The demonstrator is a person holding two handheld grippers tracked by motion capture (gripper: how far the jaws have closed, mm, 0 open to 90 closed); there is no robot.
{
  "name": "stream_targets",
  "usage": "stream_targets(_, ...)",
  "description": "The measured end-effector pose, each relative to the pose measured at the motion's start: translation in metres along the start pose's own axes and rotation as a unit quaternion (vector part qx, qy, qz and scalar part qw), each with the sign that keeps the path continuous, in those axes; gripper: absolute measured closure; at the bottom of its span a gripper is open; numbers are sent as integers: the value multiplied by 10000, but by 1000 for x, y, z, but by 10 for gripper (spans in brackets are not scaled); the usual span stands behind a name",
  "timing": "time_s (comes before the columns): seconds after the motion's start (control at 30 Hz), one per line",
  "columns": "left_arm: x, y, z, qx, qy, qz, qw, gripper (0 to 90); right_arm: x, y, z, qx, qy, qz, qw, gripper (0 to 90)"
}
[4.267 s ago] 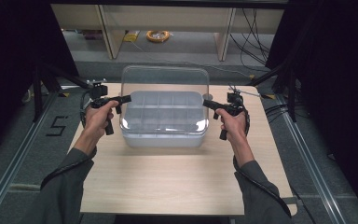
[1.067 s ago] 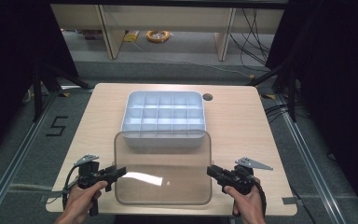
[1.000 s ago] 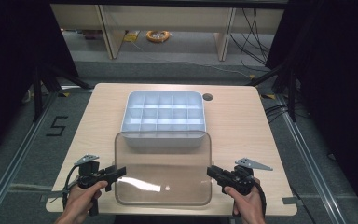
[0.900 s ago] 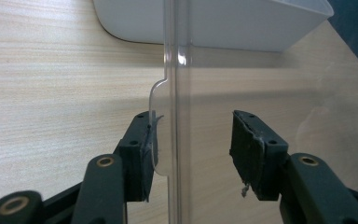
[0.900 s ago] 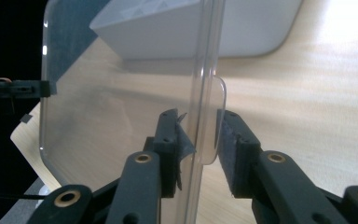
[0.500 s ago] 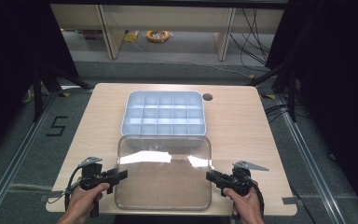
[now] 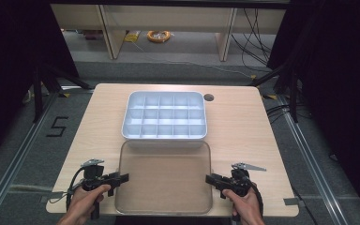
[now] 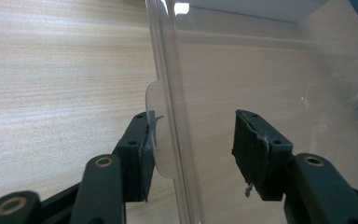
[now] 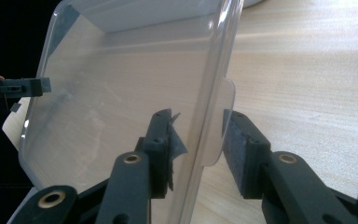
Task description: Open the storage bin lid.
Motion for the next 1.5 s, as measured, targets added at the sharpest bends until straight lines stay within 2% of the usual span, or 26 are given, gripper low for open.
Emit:
stream_targets(0.07,-2,0,0,108,49,-8,9999,485,-2,0,1,16,-24,-55,10000,633)
stream_targets(0.1,-1,-2,-1,4,-59,-3,10000,484,-2,0,1,14,-55,-30,10000,632)
stream_targets(0.17,-3,-1,-1,93,26,-22,10000,481,-4,1,1,-29,-61,-76,9999,626)
stream_targets(0.27,-3,-4,-2,-5,-145,-50,9999,478,-6,2,2,-42,-105,-86,9999,621)
stream_targets(0.33,-4,-4,-3,3,-164,-54,9999,474,-6,3,2,-12,-120,-81,9999,618)
stream_targets(0.37,-6,-2,-3,135,-66,-46,9999,472,-7,3,2,-5,-131,-107,9999,616)
stream_targets(0.47,-8,-3,-4,103,-78,-24,9999,465,-9,4,2,-43,-164,-140,9998,607)
stream_targets(0.5,-7,-5,-5,14,-253,-85,9996,462,-9,4,2,-58,-185,-124,9997,605)
stream_targets(0.53,-7,-6,-5,33,-286,-88,9995,460,-10,5,1,-17,-202,-137,9997,604)
stream_targets(0.63,-9,-4,-5,95,-210,-91,9997,453,-11,6,1,0,-228,-164,9996,595)
stream_targets(0.7,-10,-4,-5,93,-200,-87,9997,450,-11,2,0,-265,-346,-190,9989,591)
stream_targets(0.73,-10,-4,-5,93,-200,-87,9997,450,-11,2,0,-265,-346,-190,9989,591)
stream_targets(0.83,-10,-4,-5,40,-209,-60,9998,445,-12,2,1,-159,-304,-216,9992,583)
stream_targets(0.87,-9,-5,-5,-121,-290,-40,9995,442,-12,1,0,-234,-331,-205,9990,582)
stream_targets(0.93,-10,-4,-4,-100,-194,53,9997,437,-13,1,0,-227,-336,-211,9990,579)
stream_targets(0.97,-9,-6,-4,-232,-296,75,9993,428,-13,5,2,83,-256,-349,9990,557)
stream_targets(1.03,-8,-7,-4,-284,-287,143,9991,423,-12,5,2,91,-218,-346,9991,563)
stream_targets(1.07,-9,-7,-4,-258,-244,209,9991,400,-11,5,5,29,-153,-333,9993,518)
stream_targets(1.13,-8,-9,-3,-258,-186,321,9990,386,-11,4,6,35,-100,-359,9993,514)
stream_targets(1.23,-3,-7,-3,-434,-94,431,9981,318,-10,3,8,50,-28,-293,9996,512)
stream_targets(1.27,-1,-6,-3,-477,-83,438,9979,307,-9,3,8,87,-19,-252,9996,506)
stream_targets(1.3,-2,-3,-3,-386,55,449,9982,301,-10,3,8,76,2,-262,9996,497)
stream_targets(1.33,-2,-3,-3,-386,55,449,9982,299,-10,3,8,76,2,-262,9996,497)
stream_targets(1.37,2,-3,-3,-544,53,464,9974,295,-9,2,9,78,9,-192,9998,478)
stream_targets(1.43,3,-1,-3,-469,219,387,9979,291,-8,1,10,97,51,-141,9998,458)
stream_targets(1.5,5,1,-3,-588,285,356,9972,284,-8,1,11,156,127,-104,9997,432)
Point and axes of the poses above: each handheld gripper's, and its own axes: x roughly backward along the jaws, z roughly out of its top, y roughly to its right, the point moved 1 cm from there along -x, roughly forward along the jaws, and after that the axes turned 11 degrees about -x, right-handed, at the moved point
